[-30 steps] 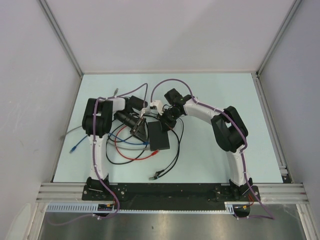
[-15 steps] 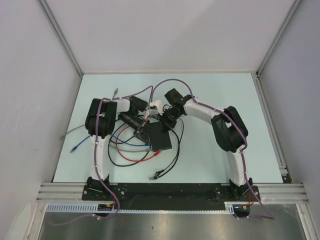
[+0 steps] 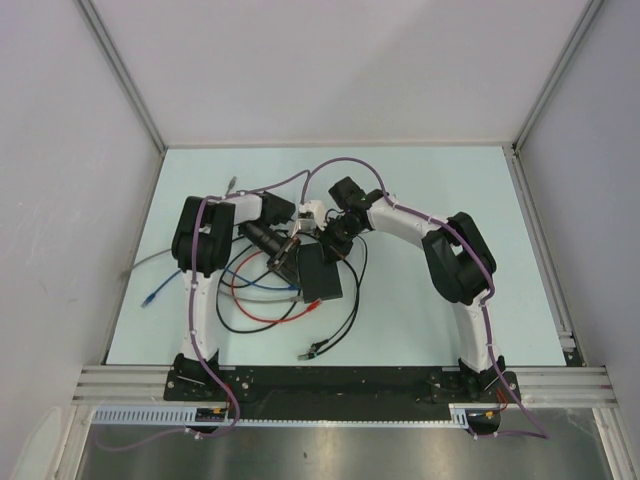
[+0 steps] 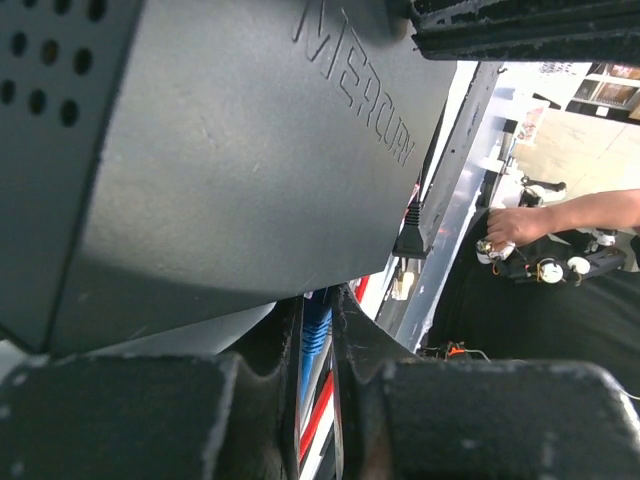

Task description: Pull the plug from the switch port

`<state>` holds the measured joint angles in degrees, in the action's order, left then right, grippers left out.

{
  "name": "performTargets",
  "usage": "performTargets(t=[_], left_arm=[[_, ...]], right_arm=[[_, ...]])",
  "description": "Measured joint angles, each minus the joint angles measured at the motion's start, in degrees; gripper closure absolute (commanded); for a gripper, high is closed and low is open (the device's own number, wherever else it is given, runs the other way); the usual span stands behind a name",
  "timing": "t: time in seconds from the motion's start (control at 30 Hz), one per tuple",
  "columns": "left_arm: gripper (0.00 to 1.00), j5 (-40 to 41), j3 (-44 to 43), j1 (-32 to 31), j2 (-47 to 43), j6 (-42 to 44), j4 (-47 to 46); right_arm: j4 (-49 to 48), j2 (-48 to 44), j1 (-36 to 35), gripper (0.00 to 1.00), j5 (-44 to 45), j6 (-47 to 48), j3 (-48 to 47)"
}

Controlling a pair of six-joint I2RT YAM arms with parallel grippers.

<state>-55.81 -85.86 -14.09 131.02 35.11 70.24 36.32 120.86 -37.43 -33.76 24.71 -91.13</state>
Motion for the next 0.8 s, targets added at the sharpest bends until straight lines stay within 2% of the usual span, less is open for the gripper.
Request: performTargets(t=[0.27,0.5,0.8], left_arm=[[1.0,-1.7,1.8,0.5,0.0,1.4,-0.3],[1.0,1.4,-3.3,0.8,1.9,2.6,4.2],[1.0,0.1,0.2,3.4,1.5,6.0,5.0]], right_arm=[[0.1,0.0,0.0,1.0,0.0,0.0,0.0],[-0.2,0.3,0.2,1.0,-0.2,0.0,-0.4],[-0.2,0.4,0.1,1.0,0.6,0.3,-0.4]])
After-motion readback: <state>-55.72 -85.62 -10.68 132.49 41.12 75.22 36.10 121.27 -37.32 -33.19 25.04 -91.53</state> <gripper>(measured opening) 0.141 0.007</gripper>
